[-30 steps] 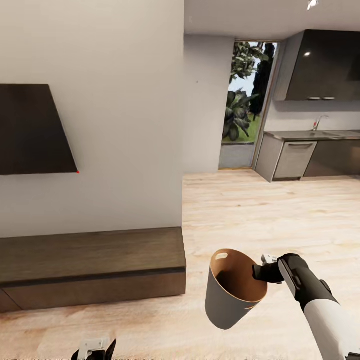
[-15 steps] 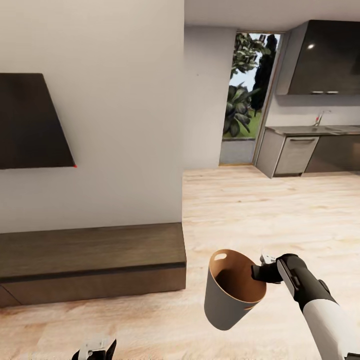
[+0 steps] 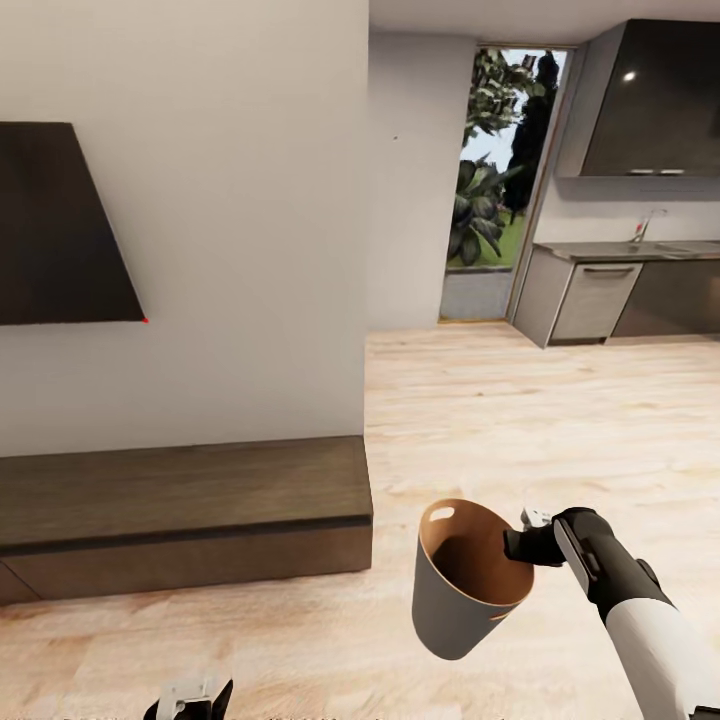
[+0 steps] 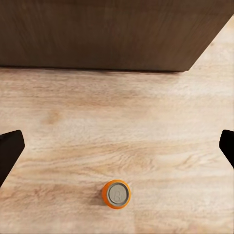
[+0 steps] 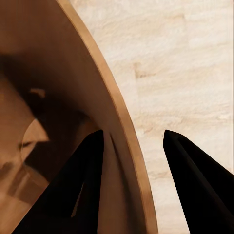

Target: Put the three can of soda from the living room inside the tash can in the kitchen.

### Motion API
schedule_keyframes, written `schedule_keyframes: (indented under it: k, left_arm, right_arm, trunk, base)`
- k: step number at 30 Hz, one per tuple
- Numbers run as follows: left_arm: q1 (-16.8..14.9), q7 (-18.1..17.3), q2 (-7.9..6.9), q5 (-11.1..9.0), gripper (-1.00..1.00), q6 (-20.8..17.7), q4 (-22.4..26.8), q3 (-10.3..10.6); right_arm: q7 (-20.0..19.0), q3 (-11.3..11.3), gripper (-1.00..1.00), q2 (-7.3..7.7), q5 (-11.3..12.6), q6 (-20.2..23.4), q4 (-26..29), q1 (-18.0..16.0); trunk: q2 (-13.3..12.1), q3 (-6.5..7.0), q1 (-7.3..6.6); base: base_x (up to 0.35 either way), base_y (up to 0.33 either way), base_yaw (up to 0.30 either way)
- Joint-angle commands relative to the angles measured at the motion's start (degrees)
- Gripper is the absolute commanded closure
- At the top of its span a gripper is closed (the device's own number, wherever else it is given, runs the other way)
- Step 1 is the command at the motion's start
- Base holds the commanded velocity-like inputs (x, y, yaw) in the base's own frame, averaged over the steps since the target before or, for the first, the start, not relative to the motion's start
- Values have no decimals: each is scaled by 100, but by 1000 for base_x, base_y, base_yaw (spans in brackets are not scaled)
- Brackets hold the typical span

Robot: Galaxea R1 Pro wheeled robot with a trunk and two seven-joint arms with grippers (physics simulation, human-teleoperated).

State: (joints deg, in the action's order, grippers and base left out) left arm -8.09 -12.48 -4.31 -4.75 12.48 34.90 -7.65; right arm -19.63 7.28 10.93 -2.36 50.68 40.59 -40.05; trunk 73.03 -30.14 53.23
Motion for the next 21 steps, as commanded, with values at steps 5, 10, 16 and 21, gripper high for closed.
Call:
schedule_keyframes:
  k: [5,10,16,21]
  left_arm:
    - [0,0,0,0,-100,0,0,3]
    - [0,0,0,0,-100,0,0,73]
    - [0,0,-3,0,-100,0,0,116]
    - [0,0,-5,0,-100,0,0,125]
  right_arm:
    - [28,-44,100,0,116,4,3,-3]
    - [263,-207,100,-3,106,3,8,2]
    - [473,-456,100,-10,112,3,7,5]
    - [513,-492,100,-12,113,-8,6,6]
  trunk:
    - [203,-100,110]
    - [403,-190,220]
    - [644,-298,352]
    - [844,-388,462]
  base:
    - [0,0,0]
    - [0,0,0]
    - [0,0,0]
    - [0,0,0]
